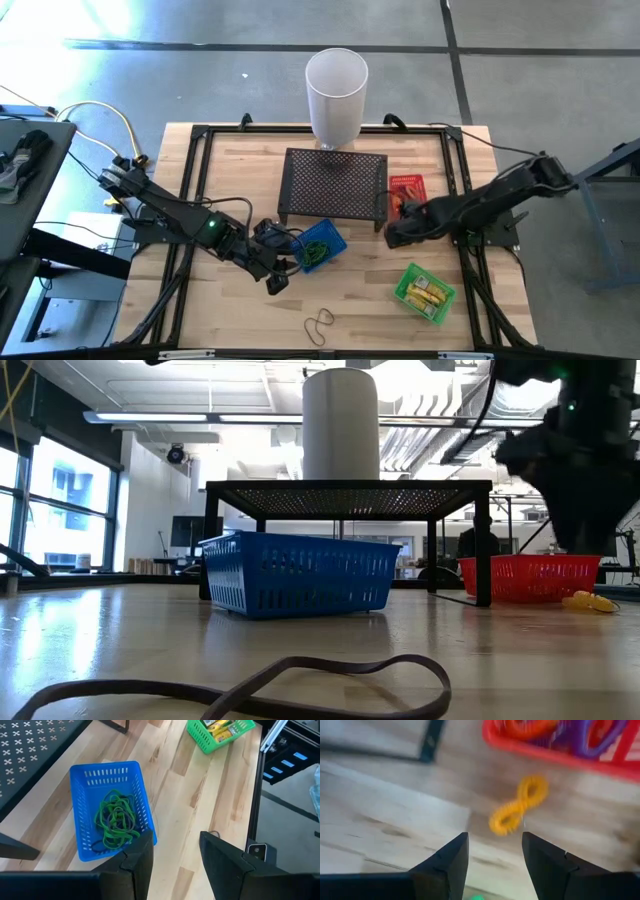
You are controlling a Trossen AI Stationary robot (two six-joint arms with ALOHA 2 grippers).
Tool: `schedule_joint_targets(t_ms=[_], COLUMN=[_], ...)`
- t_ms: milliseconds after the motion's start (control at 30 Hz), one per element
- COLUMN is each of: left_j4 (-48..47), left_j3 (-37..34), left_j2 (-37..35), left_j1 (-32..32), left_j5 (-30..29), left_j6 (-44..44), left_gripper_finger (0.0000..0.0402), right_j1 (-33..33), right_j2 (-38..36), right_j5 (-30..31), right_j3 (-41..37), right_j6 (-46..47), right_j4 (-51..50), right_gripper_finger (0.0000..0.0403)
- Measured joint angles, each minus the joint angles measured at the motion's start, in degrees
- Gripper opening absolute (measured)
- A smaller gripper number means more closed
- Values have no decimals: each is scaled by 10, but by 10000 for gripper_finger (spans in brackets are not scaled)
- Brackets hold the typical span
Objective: Pick & Place Office Desk Supplies
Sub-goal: Put the yellow spring keychain into the red bin
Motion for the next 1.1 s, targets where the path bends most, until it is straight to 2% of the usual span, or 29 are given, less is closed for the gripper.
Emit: schedule_joint_targets(t_ms=[133, 233, 467, 700, 1000, 1100], left_j4=[-1, -5, -8, -19, -26, -29], left_j3=[0, 0, 0, 0, 0, 0], left_j2=[0, 0, 0, 0, 0, 0], left_j1=[0, 0, 0, 0, 0, 0], left_j5=[0, 0, 0, 0, 0, 0], left_j6=[4, 4, 14, 14, 18, 18], left_gripper_finger=[155, 155, 155, 155, 155, 155], right_j1=[11, 13, 13, 13, 9, 9], right_j2=[42, 67, 121, 162, 196, 196], right_j5=[-53, -64, -26, 11, 20, 19], right_j3=[0, 0, 0, 0, 2, 2], right_j6=[7, 9, 66, 80, 77, 72], right_j4=[0, 2, 6, 13, 25, 27], right_gripper_finger=[173, 173, 173, 173, 171, 156])
